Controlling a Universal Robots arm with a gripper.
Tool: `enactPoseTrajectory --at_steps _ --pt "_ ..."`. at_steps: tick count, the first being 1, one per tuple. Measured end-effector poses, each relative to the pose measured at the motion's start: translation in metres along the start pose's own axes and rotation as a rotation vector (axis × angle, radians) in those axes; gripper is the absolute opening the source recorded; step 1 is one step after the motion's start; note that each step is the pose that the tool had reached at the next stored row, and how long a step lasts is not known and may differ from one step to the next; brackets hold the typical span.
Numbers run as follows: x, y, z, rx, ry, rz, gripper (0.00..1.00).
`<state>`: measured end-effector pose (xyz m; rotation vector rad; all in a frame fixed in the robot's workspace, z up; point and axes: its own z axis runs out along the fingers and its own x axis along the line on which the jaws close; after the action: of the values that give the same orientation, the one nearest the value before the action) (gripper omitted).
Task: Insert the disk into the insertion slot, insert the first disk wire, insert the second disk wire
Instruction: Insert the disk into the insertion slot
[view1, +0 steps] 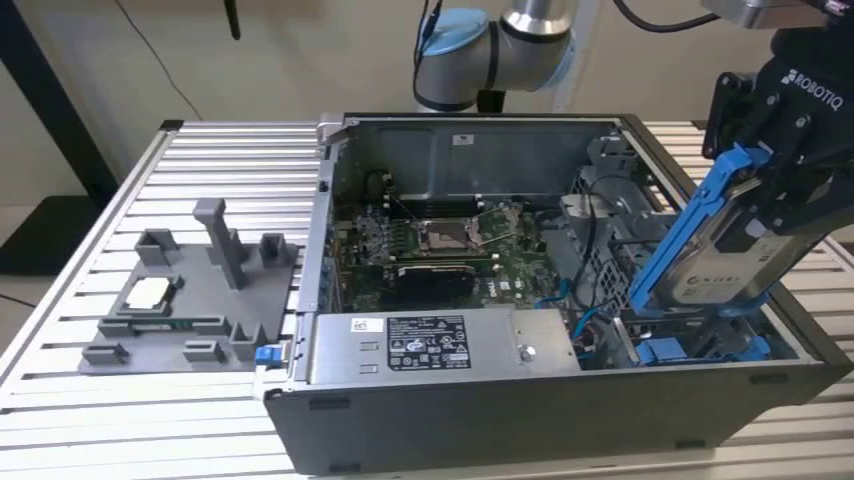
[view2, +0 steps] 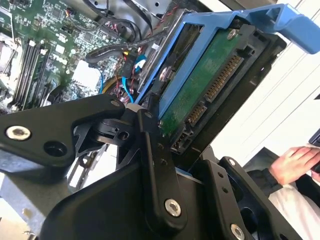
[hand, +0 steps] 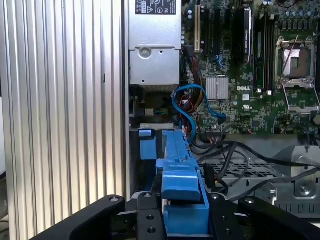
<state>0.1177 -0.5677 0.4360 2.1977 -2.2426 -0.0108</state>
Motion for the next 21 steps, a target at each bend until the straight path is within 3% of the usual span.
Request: enactPoseTrajectory --at_steps 21 --pt "0.0 0.0002 0.0062 0.0008 0.0 0.0 0.33"
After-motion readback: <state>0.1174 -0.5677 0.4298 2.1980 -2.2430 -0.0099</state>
